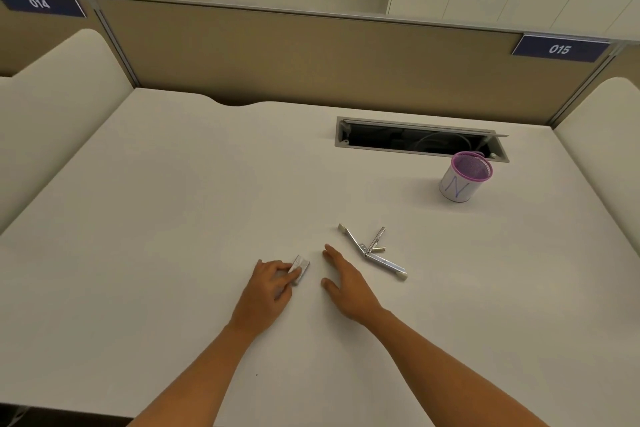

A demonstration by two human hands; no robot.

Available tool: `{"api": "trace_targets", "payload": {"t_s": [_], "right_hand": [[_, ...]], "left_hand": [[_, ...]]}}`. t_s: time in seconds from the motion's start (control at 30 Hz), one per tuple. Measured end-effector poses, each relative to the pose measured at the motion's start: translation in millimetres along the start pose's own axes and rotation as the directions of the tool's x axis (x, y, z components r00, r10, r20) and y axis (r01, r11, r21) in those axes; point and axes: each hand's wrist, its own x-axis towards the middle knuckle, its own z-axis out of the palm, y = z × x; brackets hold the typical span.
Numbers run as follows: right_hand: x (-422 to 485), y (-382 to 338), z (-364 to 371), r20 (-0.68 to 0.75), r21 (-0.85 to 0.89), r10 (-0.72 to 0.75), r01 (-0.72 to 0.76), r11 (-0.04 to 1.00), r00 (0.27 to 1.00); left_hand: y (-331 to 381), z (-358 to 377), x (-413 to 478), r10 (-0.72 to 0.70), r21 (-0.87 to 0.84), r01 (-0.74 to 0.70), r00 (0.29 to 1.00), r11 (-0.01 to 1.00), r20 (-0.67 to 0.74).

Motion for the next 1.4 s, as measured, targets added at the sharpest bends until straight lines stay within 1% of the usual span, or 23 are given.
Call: {"api": "trace_targets", "payload": {"t_s": [0.13, 0.37, 0.5, 0.63, 0.8, 0.97, 1.07, 1.17, 1.27, 1.4], "right_hand": [[-0.6, 1.2, 3.1, 0.012, -0.097, -0.054, 0.055, 0.994, 0.998], [7.5, -8.6, 1.7, 0.04, -0.309, -0.16, 0.164, 0.937, 0.986], [14.6, -12.7, 4.8, 0.099, -0.412, -0.16, 0.187, 0.892, 0.982], [19.3, -15.5, 8.2, 0.137, -0.495, -0.16, 0.207, 0.844, 0.978], [20.5, -17.0, 8.2, 0.127, -0.493, -0.139, 0.184, 0.851, 0.982], [17.9, -18.2, 7.4, 0.116, -0.44, -0.122, 0.161, 0.884, 0.986], [15.9, -18.4, 7.4, 0.121, -0.423, -0.119, 0.16, 0.892, 0.985], [14.5, -18.6, 7.4, 0.157, -0.434, -0.119, 0.176, 0.884, 0.98], [14.7, -19.9, 5.3, 0.16, -0.406, -0.11, 0.167, 0.898, 0.981], [14.5, -20.2, 1.2, 0.119, -0.327, -0.11, 0.144, 0.934, 0.987]], "left_hand": [[5.3, 3.1, -13.5, -0.045, -0.077, 0.04, 0.997, 0.996, -0.058], [5.5, 0.9, -15.3, -0.038, -0.116, 0.034, 0.998, 0.993, -0.039], [4.5, 0.9, -15.7, -0.071, -0.138, 0.067, 0.997, 0.988, -0.025], [3.4, 1.3, -16.1, -0.066, -0.134, 0.062, 0.997, 0.989, -0.027], [-0.2, 2.1, -16.7, -0.097, -0.169, 0.093, 0.995, 0.981, -0.013], [0.9, 0.4, -16.4, -0.099, -0.157, 0.096, 0.995, 0.983, -0.008], [3.0, -1.0, -15.3, -0.074, -0.103, 0.071, 0.997, 0.992, -0.023], [5.3, -2.4, -14.7, -0.055, -0.034, 0.053, 0.997, 0.998, -0.047], [5.8, -2.5, -16.0, -0.051, -0.02, 0.05, 0.997, 0.999, -0.061], [4.3, -1.3, -15.6, -0.073, -0.043, 0.07, 0.995, 0.997, -0.064]]}}
